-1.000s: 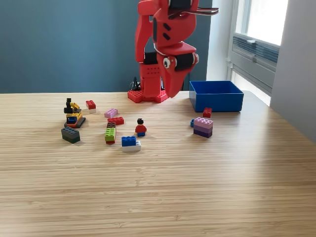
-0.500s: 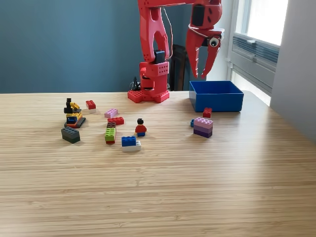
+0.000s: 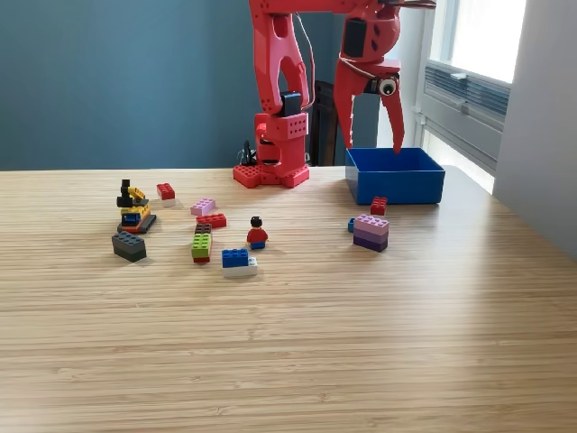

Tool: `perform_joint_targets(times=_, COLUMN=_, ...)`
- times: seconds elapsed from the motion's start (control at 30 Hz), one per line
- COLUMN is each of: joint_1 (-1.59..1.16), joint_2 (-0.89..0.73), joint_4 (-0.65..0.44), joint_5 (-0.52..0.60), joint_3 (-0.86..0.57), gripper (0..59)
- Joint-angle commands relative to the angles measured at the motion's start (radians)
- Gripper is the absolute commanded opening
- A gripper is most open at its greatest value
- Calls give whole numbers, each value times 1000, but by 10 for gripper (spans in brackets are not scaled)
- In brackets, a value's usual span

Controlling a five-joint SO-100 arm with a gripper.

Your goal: Grasp a lego block and put it in the bin.

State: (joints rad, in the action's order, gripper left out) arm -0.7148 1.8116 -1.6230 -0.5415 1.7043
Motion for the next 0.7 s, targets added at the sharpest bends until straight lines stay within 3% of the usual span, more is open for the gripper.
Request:
perform_joint_targets(times=0.03, joint_1=18, joint_2=58, joint_4=64, joint_5=-9, joint_3=14, gripper=305)
perform_joint_targets(times=0.17, joint_1=17, joint_2=40, joint_4=104, joint_5=-12, joint_3=25, gripper=315)
perform_joint_targets(times=0.7, joint_1=6, joint_2=-367, joint_4=156, joint_5=69, joint_3=-178, gripper=303)
